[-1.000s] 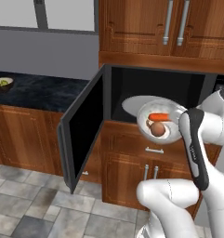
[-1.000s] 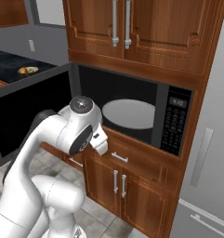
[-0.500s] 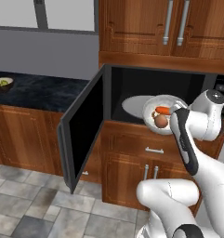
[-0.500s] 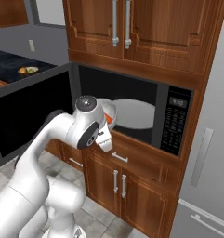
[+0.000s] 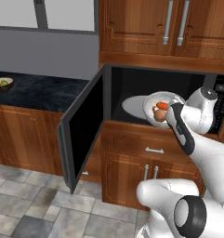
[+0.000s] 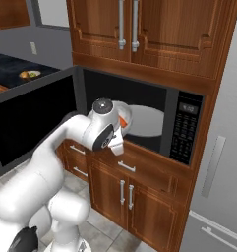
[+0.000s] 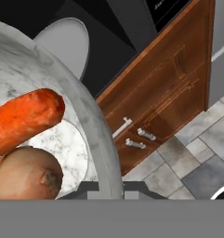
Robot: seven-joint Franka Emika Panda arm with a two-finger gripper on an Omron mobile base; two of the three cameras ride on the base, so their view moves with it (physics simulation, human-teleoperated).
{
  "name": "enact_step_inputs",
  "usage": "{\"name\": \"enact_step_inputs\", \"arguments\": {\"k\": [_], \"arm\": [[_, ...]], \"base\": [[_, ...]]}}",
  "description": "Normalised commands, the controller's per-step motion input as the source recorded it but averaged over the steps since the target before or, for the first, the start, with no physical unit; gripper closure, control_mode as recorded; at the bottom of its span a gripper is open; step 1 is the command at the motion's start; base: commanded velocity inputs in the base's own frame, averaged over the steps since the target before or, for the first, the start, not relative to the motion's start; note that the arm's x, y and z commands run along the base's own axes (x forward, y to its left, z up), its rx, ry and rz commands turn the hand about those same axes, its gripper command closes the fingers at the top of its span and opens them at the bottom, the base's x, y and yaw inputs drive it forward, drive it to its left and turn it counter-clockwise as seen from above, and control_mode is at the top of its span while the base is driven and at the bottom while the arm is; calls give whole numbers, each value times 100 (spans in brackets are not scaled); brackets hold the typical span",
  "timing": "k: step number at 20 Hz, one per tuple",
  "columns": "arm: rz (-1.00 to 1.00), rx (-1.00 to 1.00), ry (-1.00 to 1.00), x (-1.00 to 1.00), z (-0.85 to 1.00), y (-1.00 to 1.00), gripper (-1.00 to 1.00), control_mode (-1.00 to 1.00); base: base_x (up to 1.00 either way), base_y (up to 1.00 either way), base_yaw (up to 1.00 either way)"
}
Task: Place the bowl containing the carrot and onion in the microwave. Close the microwave door and press the start button to microwave the meal.
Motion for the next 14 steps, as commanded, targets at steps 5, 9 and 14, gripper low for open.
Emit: {"name": "enact_step_inputs", "arguments": {"k": [5, 9, 14], "arm": [[-2, 0, 0, 49, -29, -4, 100, -100], [-5, 0, 1, 57, -21, 0, 100, -100], [-7, 0, 1, 53, -3, -4, 100, -100]], "base": [[0, 0, 0], [0, 0, 0], [0, 0, 0]]}}
